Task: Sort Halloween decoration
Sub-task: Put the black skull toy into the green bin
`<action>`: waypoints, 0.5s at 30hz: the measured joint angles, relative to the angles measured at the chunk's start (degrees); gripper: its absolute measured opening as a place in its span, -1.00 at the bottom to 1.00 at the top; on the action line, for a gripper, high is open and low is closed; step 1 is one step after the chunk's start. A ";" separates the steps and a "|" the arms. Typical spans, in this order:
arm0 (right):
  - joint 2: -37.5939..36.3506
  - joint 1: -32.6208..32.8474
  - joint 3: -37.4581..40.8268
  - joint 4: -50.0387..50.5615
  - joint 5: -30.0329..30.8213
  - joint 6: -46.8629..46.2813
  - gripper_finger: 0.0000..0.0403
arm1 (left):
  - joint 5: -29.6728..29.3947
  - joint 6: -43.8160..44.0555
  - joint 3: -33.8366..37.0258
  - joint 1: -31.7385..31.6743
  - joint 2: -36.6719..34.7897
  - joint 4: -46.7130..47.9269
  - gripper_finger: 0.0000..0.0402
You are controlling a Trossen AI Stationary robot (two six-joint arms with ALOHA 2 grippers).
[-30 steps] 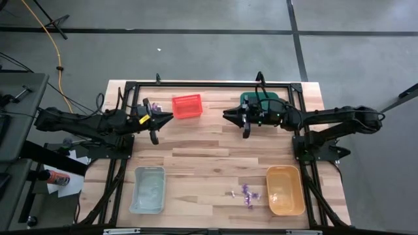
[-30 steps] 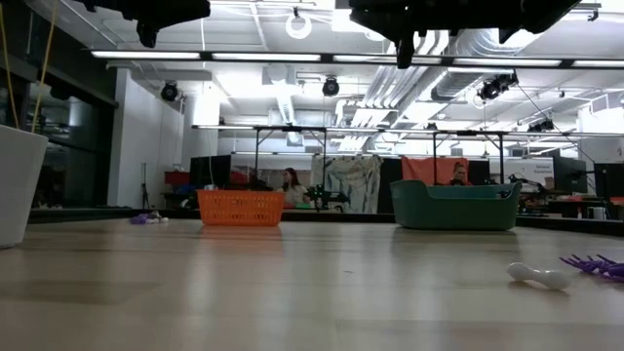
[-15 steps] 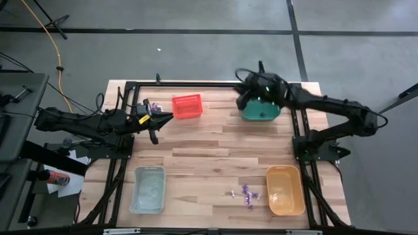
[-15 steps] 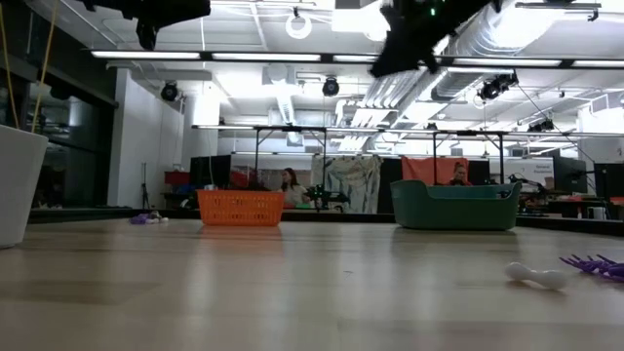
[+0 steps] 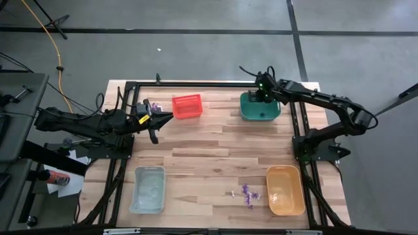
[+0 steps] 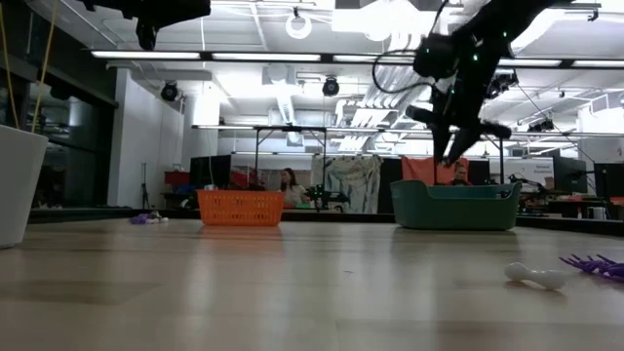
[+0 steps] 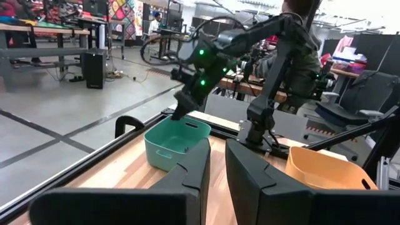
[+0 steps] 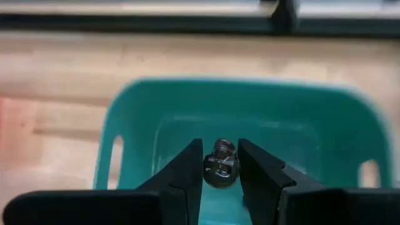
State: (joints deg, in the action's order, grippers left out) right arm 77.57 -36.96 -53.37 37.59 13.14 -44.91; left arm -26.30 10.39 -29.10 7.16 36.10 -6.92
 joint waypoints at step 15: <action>11.56 -1.05 2.24 -0.15 -1.00 -2.78 -0.53 | -2.73 -0.04 0.00 0.00 0.00 -0.02 -0.79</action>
State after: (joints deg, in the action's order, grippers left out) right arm 89.13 -38.02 -51.13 37.44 12.14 -47.68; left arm -29.04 10.35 -29.10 7.16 36.10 -6.94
